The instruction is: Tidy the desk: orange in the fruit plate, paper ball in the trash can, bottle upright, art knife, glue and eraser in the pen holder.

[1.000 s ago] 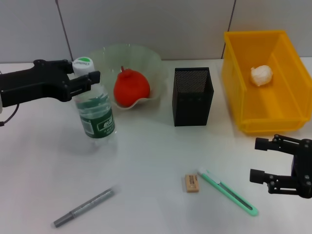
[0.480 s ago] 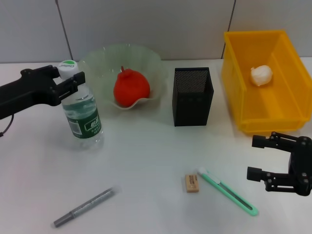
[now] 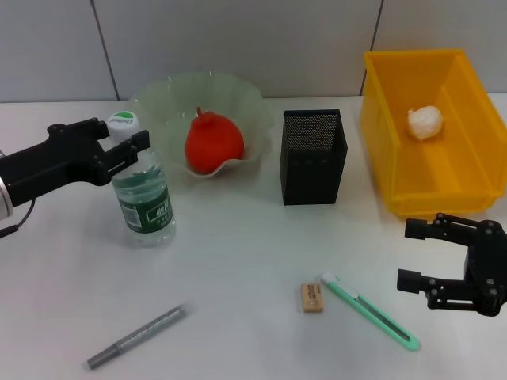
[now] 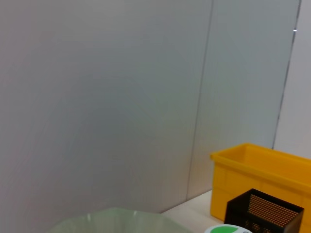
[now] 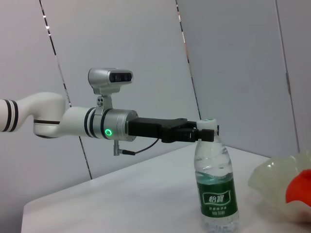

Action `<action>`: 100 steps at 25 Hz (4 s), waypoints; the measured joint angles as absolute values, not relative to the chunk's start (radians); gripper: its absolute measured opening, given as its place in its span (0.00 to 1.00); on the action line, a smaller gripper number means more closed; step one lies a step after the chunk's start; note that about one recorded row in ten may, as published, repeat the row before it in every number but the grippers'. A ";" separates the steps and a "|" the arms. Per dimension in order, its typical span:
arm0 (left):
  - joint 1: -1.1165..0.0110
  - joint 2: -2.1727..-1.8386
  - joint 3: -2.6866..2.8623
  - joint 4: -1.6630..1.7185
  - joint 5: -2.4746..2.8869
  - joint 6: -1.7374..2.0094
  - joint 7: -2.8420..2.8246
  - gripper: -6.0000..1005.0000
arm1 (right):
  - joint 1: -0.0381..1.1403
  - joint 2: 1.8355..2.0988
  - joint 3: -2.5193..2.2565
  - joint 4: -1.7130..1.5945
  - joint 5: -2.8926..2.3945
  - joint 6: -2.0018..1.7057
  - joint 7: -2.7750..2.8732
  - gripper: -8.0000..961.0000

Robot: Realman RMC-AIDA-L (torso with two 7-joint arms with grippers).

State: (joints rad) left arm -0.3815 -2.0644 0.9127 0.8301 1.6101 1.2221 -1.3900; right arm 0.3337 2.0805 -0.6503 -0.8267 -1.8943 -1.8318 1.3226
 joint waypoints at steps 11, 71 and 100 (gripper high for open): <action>-0.372 -2.070 0.916 0.801 1.590 1.268 -1.301 0.45 | 0.338 2.081 -0.650 -0.827 -1.894 -1.831 1.324 0.82; -0.154 -1.997 0.607 0.633 1.650 1.836 -1.012 0.81 | 1.026 2.091 -1.403 -0.870 -2.653 -1.615 2.700 0.80; -0.158 -2.007 0.604 0.623 1.650 1.793 -1.011 0.81 | 1.037 2.092 -1.571 -0.749 -2.564 -1.429 2.741 0.51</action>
State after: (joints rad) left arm -0.1580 -2.0071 0.6043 0.6231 1.6500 1.7927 -1.0109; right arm 1.0374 2.0923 -1.5713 -0.7488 -2.5640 -1.4289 2.7412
